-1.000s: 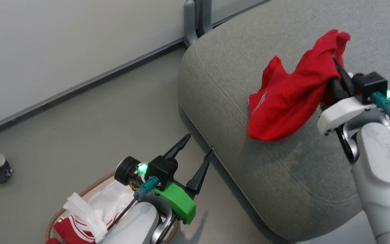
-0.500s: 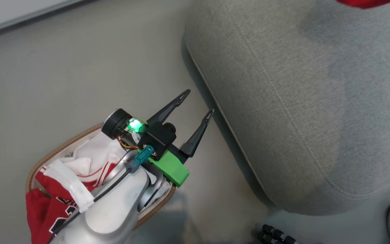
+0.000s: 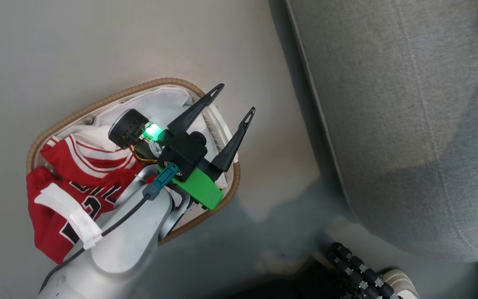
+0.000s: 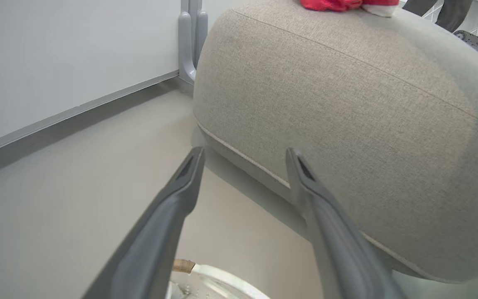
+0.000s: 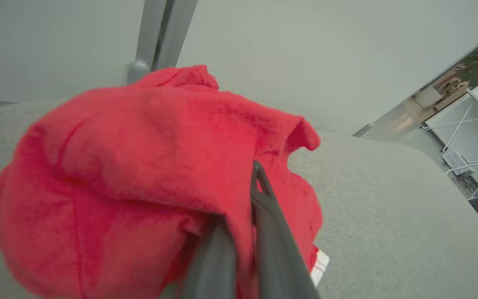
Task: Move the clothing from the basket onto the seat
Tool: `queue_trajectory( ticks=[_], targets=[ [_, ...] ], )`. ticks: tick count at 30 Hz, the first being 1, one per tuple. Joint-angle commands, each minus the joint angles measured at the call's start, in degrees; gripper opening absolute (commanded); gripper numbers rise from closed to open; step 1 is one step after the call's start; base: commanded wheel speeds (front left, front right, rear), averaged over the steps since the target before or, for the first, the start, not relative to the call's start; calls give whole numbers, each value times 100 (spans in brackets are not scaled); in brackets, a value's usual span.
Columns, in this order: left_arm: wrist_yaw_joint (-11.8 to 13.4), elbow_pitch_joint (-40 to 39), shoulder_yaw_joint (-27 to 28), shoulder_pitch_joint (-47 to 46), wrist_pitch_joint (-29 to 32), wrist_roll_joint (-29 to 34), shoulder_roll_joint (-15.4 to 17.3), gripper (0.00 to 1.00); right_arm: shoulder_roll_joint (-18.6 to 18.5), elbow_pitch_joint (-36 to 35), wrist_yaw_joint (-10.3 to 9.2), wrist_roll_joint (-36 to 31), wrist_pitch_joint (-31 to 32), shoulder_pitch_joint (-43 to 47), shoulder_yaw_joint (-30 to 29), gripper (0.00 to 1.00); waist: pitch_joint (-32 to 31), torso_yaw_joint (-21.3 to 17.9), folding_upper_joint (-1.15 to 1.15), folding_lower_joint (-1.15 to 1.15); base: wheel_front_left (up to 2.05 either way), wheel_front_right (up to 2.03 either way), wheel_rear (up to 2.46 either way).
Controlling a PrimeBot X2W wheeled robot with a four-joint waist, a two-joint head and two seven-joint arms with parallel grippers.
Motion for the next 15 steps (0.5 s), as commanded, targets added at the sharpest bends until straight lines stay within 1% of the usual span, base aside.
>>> queue_trajectory(
  ticks=[1, 6, 8, 9, 15],
  targets=[
    [28, -1, 25, -36, 3, 15, 25, 100, 19, 24, -8, -39, -12, 137, 3, 0, 320, 306, -1, -1, 0, 0, 0],
    [17, 37, 47, -7, 3, -11, 63, 100, 218, -16, -8, -19, -7, 510, -1, 1, 198, 271, -1, -1, 0, 0, 0],
    [14, 45, 62, 13, 3, -28, 67, 100, 294, -93, -8, 16, -7, 639, 2, 41, 102, 258, -1, -1, 0, 0, 0],
    [11, 50, 76, 29, 3, -34, 68, 100, 325, -150, -7, 27, -7, 704, 25, 100, 32, 255, -1, -1, 0, 0, 0],
    [-4, 114, 196, 194, 3, -103, -77, 100, 275, -345, -8, -13, -7, 1118, 49, 100, -513, 347, -1, -1, 0, 0, 0]
  ],
)
